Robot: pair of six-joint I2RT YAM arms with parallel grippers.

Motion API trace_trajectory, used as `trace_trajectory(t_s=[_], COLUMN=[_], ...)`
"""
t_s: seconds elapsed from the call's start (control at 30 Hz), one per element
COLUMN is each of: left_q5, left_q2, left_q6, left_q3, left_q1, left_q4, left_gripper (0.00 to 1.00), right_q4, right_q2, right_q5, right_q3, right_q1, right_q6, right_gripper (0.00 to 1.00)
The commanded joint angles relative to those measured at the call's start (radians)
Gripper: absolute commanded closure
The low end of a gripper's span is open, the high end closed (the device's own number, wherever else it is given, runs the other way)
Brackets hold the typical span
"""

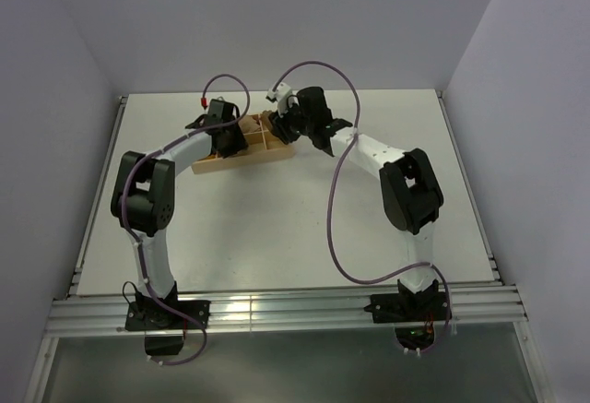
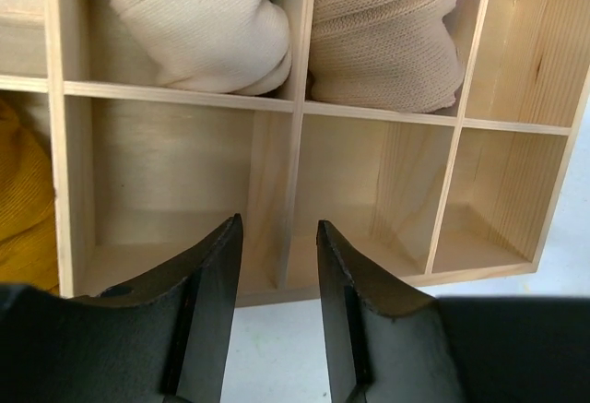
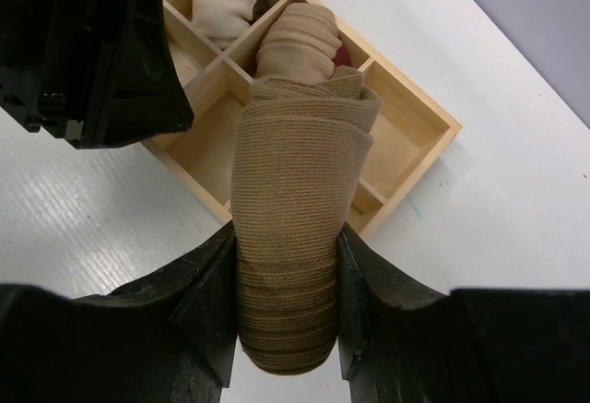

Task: Roll the socks
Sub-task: Place the sock in the storage box.

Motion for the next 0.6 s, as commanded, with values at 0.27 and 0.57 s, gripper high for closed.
trace_trajectory(t_s=[0.27,0.57], left_q5=[-0.031,0.018], left_q2=[0.039,-0.01], left_q6=[0.037,0.137], left_q3=[0.056,-0.054], left_q1=[-0.015,-0.016], left_q4=[-0.009,0.034], left_gripper=[0.79,0.89], right_q4=[-0.046,-0.019], right_q2=[0.053,0.006], right_q5=[-0.037,-0.033], right_q3=[0.066,-0.003], right_q1=[-0.004,0.008], right_q6=[-0.012,0.017], right_gripper=[1.0,1.0])
